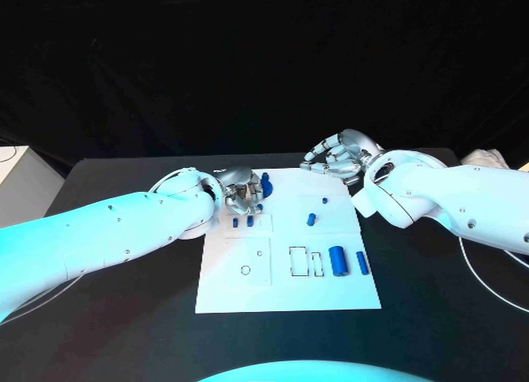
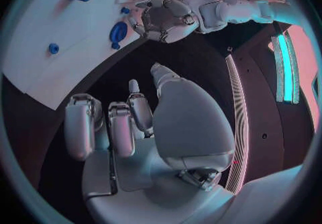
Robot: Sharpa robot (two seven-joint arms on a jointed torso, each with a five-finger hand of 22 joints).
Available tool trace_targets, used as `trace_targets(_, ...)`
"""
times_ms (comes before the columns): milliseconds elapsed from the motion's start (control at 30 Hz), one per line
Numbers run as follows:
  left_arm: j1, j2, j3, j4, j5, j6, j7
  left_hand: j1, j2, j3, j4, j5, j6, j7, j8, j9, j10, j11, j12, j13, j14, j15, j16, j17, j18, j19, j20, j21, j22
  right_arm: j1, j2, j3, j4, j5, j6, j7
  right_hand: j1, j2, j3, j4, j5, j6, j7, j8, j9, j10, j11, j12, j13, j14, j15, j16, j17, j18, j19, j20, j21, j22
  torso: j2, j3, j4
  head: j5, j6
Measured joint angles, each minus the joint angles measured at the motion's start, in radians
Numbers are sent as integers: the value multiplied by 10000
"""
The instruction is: Assemble the parts on the task board
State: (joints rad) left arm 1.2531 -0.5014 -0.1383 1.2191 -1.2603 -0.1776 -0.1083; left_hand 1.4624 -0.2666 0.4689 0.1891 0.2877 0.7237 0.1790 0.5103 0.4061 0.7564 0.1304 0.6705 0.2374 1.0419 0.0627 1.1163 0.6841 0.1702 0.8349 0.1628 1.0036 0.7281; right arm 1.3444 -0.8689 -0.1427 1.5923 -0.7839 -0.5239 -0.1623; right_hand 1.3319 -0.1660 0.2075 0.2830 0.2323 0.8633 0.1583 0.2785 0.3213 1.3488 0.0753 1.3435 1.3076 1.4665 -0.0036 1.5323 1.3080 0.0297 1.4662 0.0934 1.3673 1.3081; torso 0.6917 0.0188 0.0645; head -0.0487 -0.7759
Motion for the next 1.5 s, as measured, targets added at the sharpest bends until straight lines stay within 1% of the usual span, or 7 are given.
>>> trace_targets(133,1,89,0,-108,-124,179,-198,0,0,3,-3,0,61,-10,-36,-52,9,0,-11,-59,6,-6,52,-32,-1,39,31,33,18,0,6,0,3,1,0,1,0,0,0,0,0,0,0,0,0,0,0,0,-1,0,0,0,0,-1,0,0,0,0,-3,1,0,-1,-10)
trace_targets(567,6,373,3,-404,-312,721,-501,-20,87,315,-229,-35,566,-99,-192,-484,574,-106,-248,-457,268,-89,599,-196,-2,161,-91,339,229,0,22,-1,13,2,0,1,0,0,0,0,0,0,0,0,0,0,0,0,-1,0,0,0,-2,-1,0,0,0,-2,-6,2,10,-19,-18)
trace_targets(967,19,496,19,-483,-330,803,-577,-60,126,391,-305,-89,563,-97,-464,-727,647,-104,-510,-666,321,-143,712,-325,-2,160,-91,457,322,0,35,-1,23,2,1,1,0,0,0,0,0,0,0,0,0,0,0,0,-2,0,0,0,-3,-1,0,0,0,-4,-10,2,9,-38,-28)
trace_targets(1200,30,553,29,-510,-331,827,-635,-60,126,417,-332,-89,561,-96,-465,-768,665,-85,-526,-752,329,-135,753,-352,-2,160,-91,457,333,0,30,-1,36,0,1,-4,0,0,0,0,0,0,0,0,0,0,0,0,-2,0,0,0,-4,-1,0,0,0,-4,-5,2,7,-44,-50)
trace_targets(1267,32,579,31,-515,-331,827,-639,-60,126,448,-363,-143,561,-95,-509,-799,735,-57,-586,-806,398,-66,870,-254,-2,160,-92,519,357,0,30,-1,40,-1,1,-5,0,0,0,0,0,0,0,0,0,0,0,0,-3,0,0,0,-4,-1,0,0,0,-4,-5,2,7,-45,-58)
trace_targets(1400,32,641,31,-551,-331,831,-643,-94,169,513,-425,-145,626,-47,-523,-844,832,-82,-605,-834,518,-79,1011,-123,-3,162,-89,566,393,0,30,-1,48,-2,1,-7,0,0,-1,0,0,0,0,0,0,0,0,0,-3,0,0,0,-5,-1,0,0,0,-5,-5,2,8,-52,-66)
trace_targets(1500,34,676,33,-602,-331,835,-643,-37,227,653,-484,-188,791,-112,-523,-895,1038,-142,-720,-917,717,-144,1219,46,-2,232,-91,673,456,0,31,-1,51,-3,1,-8,0,0,28,28,40,0,0,0,6,1,0,0,-3,0,0,0,-5,-1,0,0,0,-6,-5,2,7,-58,-70)
